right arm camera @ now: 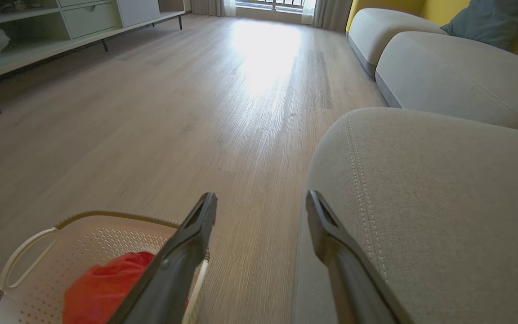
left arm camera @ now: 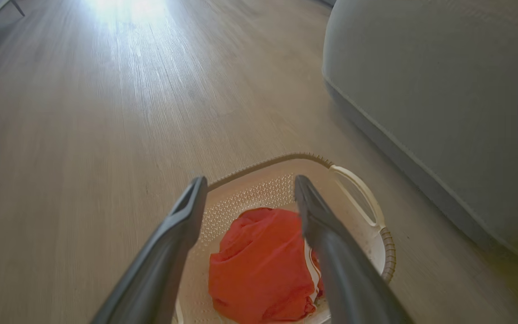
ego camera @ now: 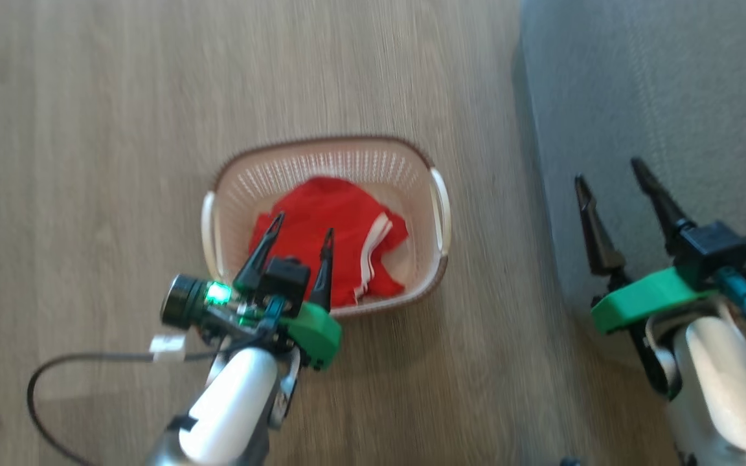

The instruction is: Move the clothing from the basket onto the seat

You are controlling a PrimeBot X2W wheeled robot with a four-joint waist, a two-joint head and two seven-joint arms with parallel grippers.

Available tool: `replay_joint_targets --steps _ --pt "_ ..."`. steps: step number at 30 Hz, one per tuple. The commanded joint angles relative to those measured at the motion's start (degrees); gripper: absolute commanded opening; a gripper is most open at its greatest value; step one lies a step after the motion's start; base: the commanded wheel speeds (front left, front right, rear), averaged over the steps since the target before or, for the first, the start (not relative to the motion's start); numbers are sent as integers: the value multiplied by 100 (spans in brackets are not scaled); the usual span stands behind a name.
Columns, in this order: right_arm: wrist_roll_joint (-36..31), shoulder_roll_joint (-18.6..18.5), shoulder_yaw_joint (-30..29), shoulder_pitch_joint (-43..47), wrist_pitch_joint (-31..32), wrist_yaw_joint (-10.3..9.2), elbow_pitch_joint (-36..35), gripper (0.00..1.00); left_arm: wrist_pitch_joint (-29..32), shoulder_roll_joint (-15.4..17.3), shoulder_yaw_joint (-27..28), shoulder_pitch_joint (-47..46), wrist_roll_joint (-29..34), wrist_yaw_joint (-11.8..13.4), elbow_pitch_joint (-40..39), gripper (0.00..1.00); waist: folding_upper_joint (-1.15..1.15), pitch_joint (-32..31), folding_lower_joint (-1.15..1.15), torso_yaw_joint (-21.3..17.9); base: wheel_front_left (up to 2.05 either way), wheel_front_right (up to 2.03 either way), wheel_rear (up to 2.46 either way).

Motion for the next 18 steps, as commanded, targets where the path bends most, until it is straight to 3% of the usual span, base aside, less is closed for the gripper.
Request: replay_joint_targets --steps 1,10,18 --pt "37 -79 84 -136 -54 -1 -233 100 -72 1 81 -221 63 -30 8 100 0 656 -1 -166 0 0 0" --pt "160 -171 64 -309 -54 -1 -523 100 -72 1 -516 -1663 289 -335 2091 100 0 1764 -1 -516 0 0 0" --pt "202 -59 253 -416 -54 -1 -634 100 -72 1 -719 -2777 219 -503 3567 100 0 2467 -1 -845 0 0 0"
